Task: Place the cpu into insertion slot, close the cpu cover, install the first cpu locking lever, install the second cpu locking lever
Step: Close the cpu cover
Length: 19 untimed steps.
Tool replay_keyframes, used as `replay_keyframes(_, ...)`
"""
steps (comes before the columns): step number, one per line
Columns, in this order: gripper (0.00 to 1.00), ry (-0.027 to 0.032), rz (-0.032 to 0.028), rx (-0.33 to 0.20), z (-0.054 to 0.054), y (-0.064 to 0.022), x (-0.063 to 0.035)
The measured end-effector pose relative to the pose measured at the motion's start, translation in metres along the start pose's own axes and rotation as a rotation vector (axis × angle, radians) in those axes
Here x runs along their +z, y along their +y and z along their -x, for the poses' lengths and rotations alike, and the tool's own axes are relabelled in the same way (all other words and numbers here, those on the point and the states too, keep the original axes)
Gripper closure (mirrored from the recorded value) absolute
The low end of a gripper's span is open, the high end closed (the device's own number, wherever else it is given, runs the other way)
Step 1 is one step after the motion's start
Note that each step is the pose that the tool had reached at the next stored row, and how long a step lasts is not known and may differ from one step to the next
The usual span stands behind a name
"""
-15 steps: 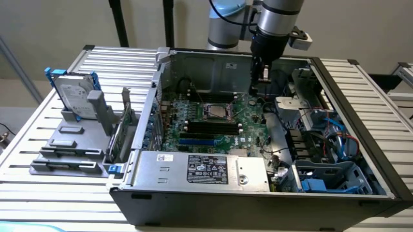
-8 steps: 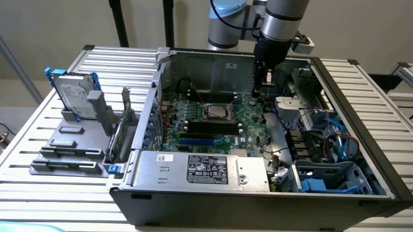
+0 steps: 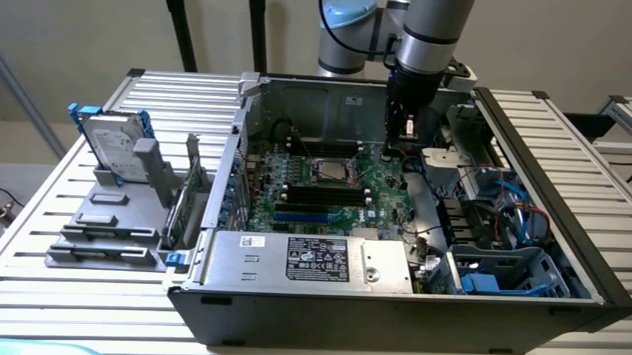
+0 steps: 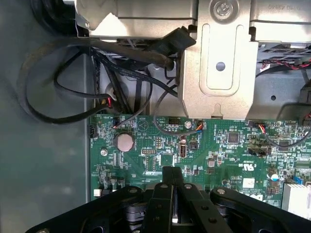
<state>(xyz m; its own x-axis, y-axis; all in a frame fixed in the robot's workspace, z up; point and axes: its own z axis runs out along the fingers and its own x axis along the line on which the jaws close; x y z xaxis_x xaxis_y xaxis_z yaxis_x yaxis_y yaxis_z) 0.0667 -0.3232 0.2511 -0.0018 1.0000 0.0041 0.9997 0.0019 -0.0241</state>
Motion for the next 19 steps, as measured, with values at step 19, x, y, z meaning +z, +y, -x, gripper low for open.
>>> replay_keyframes(19,0.89,0.0002,-0.0470,0.000,0.007,-0.0183,-0.0041)
